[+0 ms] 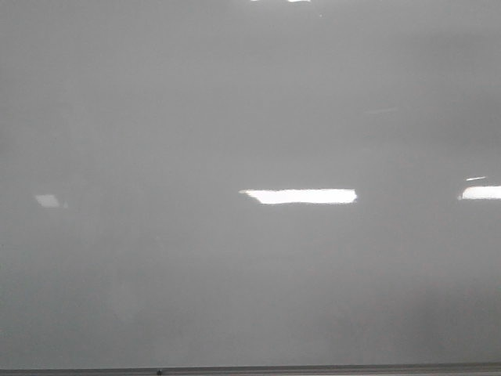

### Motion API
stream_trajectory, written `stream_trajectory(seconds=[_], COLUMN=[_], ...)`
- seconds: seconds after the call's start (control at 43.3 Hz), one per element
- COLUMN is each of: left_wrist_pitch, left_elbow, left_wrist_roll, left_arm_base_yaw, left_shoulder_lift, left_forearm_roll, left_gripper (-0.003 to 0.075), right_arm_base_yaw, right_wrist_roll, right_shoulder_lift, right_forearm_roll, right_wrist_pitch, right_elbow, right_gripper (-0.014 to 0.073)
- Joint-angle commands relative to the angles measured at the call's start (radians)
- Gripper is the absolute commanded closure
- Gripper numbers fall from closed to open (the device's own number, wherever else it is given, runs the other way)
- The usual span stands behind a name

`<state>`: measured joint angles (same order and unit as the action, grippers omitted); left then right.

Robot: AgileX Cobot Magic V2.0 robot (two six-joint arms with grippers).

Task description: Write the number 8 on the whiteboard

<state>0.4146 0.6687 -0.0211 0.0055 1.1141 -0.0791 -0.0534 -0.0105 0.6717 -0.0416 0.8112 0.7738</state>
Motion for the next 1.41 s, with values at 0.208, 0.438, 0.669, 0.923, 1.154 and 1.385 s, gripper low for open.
stream_trajectory(seconds=[0.208,0.438,0.669,0.923,1.154,1.385], left_wrist_pitch=[-0.280,-0.391,-0.455,-0.471,-0.453,-0.284], left_elbow=[0.037,0.037,0.037,0.037,0.037,0.054], left_wrist_roll=[-0.002,-0.002,-0.002,-0.002,-0.002,-0.002], left_arm_base_yaw=[-0.002,-0.002,-0.002,-0.002,-0.002,-0.002], left_shoulder_lift=[0.158,0.246,0.299,0.305,0.290,0.149], left_forearm_roll=[-0.013,-0.013,-0.013,-0.013,-0.013,-0.009], left_gripper=[0.0356,0.0356,0.0358,0.0577,0.0731,0.0741], right_arm_base_yaw=[-0.001,-0.001,-0.001,-0.001,-0.001,-0.001], right_wrist_roll=[0.010,0.010,0.010,0.010,0.010,0.010], right_shoulder_lift=[0.005,0.005,0.005,0.005,0.005,0.005], right_forearm_roll=[-0.008,-0.008,-0.008,-0.008,-0.009,-0.009], right_wrist_pitch=[-0.056,-0.056,-0.054,-0.052,-0.053,-0.052], right_elbow=[0.032,0.032,0.032,0.032,0.034,0.061], right_gripper=[0.0127,0.0127,0.0127,0.0127,0.0127,0.0127])
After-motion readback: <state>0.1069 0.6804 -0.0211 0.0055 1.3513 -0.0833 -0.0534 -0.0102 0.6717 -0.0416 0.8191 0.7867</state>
